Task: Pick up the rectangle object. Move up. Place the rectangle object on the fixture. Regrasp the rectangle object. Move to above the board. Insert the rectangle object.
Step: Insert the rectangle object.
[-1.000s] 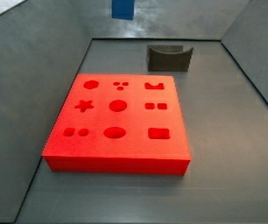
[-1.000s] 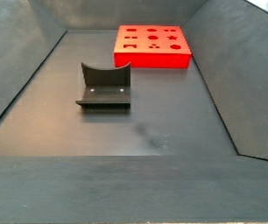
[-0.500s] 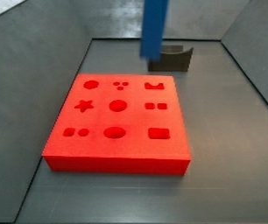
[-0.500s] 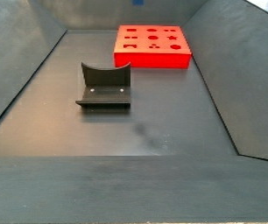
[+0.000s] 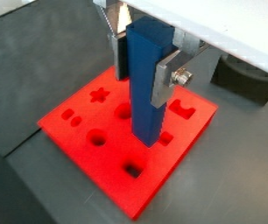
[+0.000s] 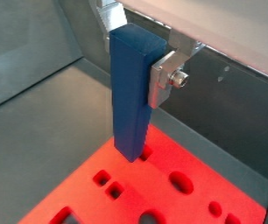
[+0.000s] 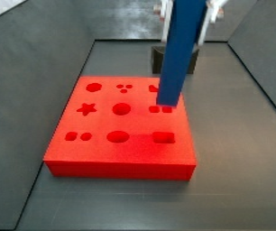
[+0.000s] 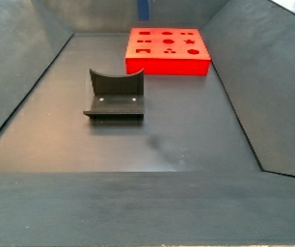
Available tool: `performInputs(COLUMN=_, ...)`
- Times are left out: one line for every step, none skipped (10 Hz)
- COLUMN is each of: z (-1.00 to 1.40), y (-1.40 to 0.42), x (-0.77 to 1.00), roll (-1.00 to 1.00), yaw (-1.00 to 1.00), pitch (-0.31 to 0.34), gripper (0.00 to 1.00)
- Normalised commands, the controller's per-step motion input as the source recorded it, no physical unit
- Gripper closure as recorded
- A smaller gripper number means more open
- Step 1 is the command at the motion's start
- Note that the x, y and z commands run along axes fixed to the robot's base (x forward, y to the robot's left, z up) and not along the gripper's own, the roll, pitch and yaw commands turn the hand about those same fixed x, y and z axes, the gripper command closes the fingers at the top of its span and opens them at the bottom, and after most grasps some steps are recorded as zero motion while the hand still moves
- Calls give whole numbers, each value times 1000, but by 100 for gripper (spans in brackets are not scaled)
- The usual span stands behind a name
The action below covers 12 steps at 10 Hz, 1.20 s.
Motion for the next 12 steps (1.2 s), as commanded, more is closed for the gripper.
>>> performInputs(z=-114, y=-274, x=-46, roll=71, yaw=120, pitch=0, gripper=100)
performInputs(z=-166, y=-229, x=-129, roll=34, yaw=109, pitch=0, gripper=100)
performInputs(z=0, y=-74, x=0, roll=6, yaw=0, pitch=0, gripper=100)
performInputs(z=-63, y=-66, x=0, roll=0, yaw=0, pitch=0, gripper=100)
performInputs(z=-174, y=-89, x=34, roll=0, yaw=0, pitch=0, gripper=100)
performInputs(z=-166, y=-80, x=100, roll=0, yaw=0, pitch=0, gripper=100)
performInputs(z=-180, y=-71, x=46, roll=21, yaw=0, pitch=0, gripper=100)
performInputs(z=-189, y=-86, x=23, roll=34, yaw=0, pitch=3, gripper=100)
performInputs(z=-166, y=-60, x=14, roll=24, yaw=0, pitch=0, gripper=100)
performInputs(z=-166, y=-77, x=0, roll=36, yaw=0, pitch=0, gripper=100)
performInputs(z=-163, y=-89, x=0, roll=36, yaw=0, pitch=0, gripper=100)
performInputs(z=-160, y=-103, x=0, roll=43, yaw=0, pitch=0, gripper=100)
